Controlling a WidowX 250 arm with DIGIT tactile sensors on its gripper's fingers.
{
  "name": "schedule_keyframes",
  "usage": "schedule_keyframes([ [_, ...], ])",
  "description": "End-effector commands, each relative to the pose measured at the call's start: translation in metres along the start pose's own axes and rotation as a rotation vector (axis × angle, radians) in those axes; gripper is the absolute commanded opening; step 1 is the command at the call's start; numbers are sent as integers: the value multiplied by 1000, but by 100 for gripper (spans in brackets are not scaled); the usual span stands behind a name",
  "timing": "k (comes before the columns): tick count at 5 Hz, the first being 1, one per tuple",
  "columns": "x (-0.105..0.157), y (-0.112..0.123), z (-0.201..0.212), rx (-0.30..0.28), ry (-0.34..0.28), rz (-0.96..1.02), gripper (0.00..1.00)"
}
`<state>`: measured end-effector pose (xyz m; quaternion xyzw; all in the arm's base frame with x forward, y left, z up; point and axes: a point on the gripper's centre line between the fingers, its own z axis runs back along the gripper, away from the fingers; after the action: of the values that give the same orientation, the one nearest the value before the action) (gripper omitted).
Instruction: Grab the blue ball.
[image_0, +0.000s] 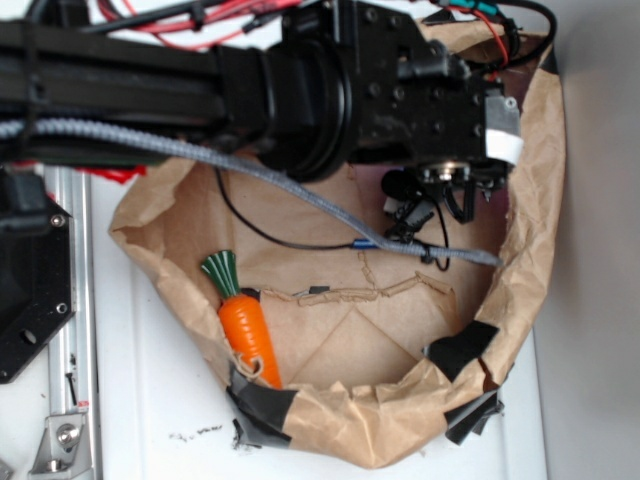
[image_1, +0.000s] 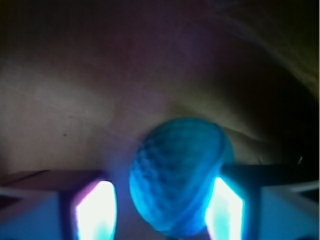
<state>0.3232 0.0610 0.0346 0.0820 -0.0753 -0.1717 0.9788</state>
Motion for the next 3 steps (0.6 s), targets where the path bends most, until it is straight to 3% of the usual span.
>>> schedule_keyframes([
  [1, 5, -48, 110, -185, -71, -122, 0],
  [2, 4, -61, 146, -223, -96, -128, 0],
  [3, 2, -70, 166, -192, -65, -162, 0],
])
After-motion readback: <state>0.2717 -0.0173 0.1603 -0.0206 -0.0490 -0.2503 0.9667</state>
